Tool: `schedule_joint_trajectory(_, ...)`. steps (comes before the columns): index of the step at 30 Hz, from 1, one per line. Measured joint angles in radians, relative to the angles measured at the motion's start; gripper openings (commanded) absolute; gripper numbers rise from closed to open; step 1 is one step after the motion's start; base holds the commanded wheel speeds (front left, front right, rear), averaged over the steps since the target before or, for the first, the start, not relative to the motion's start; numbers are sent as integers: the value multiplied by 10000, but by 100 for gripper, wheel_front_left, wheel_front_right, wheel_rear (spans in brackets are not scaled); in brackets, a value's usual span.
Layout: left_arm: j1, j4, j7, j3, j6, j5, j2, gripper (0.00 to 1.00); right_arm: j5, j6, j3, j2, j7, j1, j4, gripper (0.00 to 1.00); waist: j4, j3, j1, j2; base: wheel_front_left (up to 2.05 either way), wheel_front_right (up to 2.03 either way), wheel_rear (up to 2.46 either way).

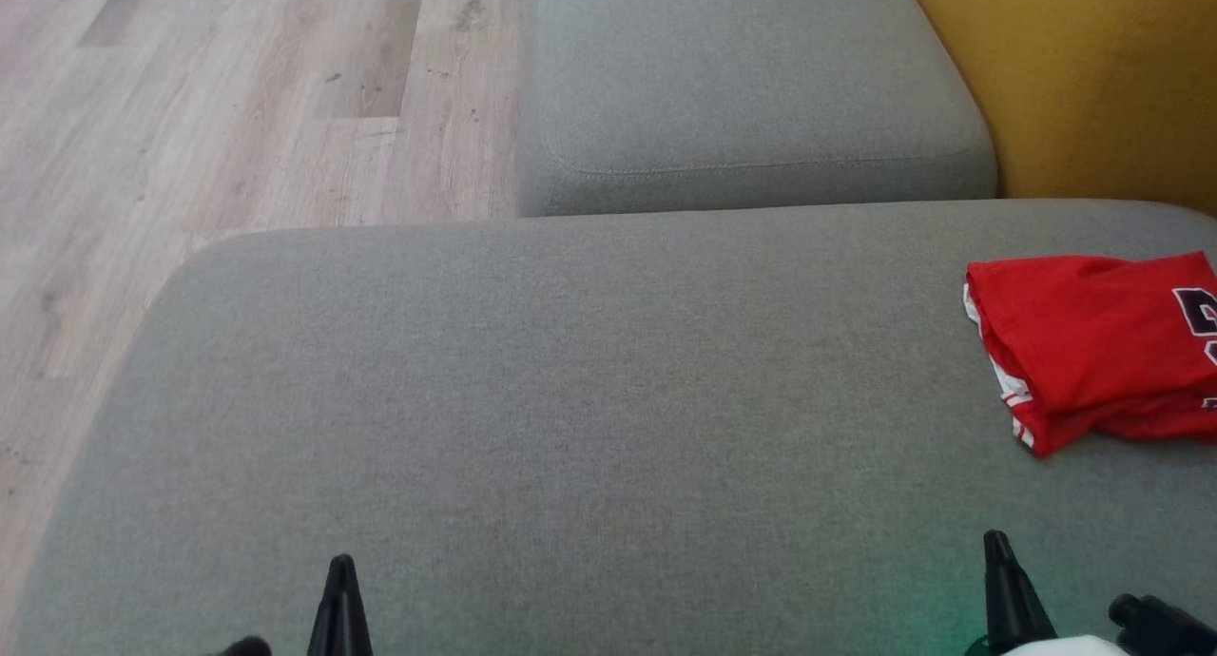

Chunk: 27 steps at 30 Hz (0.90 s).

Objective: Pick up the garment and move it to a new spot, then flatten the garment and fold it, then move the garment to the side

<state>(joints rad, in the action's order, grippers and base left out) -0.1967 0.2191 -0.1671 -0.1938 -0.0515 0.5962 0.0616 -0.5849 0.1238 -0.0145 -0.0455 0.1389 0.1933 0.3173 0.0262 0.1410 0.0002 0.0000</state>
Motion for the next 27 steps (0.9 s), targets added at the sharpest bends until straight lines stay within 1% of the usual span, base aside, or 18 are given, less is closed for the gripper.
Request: schedule_joint_trajectory(27, 637, 119, 706, 652, 525, 3229, 59, 0, -3103, 0, 491, 6, -755, -707, -113, 0, -81, -444, -2, 0, 0, 0, 0)
